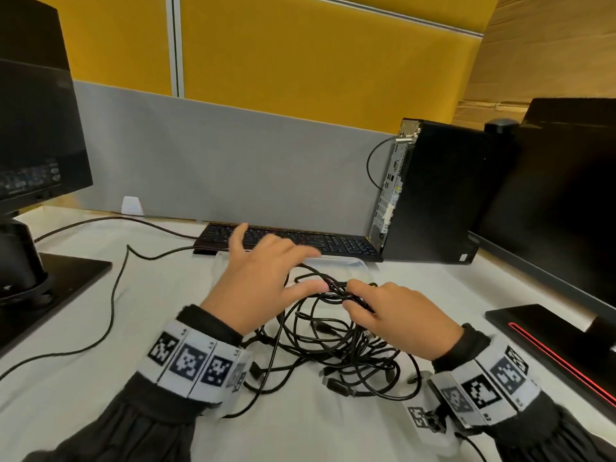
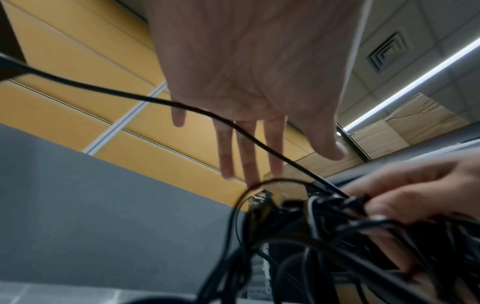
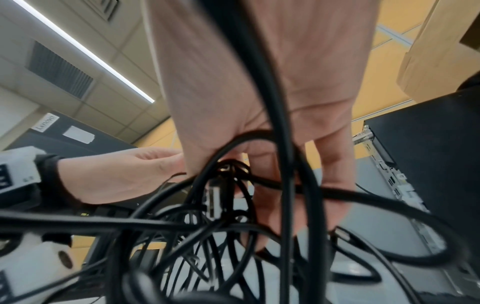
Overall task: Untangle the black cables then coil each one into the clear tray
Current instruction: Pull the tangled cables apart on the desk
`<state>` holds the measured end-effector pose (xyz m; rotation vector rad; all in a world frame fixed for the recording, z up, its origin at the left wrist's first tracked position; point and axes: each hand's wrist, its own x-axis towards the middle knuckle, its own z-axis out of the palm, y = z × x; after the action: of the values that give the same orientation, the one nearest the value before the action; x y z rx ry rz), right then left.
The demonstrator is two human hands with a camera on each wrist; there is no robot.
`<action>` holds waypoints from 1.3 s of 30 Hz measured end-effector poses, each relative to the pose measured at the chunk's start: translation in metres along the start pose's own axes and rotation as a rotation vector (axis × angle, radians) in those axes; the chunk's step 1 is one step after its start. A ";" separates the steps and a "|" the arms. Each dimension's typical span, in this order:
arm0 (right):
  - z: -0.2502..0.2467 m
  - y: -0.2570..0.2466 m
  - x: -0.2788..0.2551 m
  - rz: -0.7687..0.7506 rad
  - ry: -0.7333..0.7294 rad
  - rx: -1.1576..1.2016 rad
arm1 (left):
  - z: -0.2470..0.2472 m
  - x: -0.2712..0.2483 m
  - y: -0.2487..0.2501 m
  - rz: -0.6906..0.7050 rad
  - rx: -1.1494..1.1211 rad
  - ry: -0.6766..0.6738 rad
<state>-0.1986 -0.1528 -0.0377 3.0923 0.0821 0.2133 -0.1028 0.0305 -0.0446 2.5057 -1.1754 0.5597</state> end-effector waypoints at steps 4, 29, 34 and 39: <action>-0.001 -0.004 0.000 -0.005 0.013 0.052 | 0.006 0.002 -0.001 0.054 -0.132 0.058; 0.012 0.037 -0.021 0.047 0.253 0.764 | 0.007 -0.002 -0.029 -0.254 -0.258 -0.051; 0.012 0.044 -0.017 0.058 0.269 0.907 | 0.014 0.003 -0.018 -0.130 -0.713 -0.036; 0.021 0.048 -0.012 0.215 0.268 0.679 | 0.011 0.004 -0.004 -0.137 -0.948 0.022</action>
<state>-0.2049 -0.2024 -0.0577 3.7160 -0.2196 0.7533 -0.0951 0.0255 -0.0533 1.7239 -0.9308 -0.0348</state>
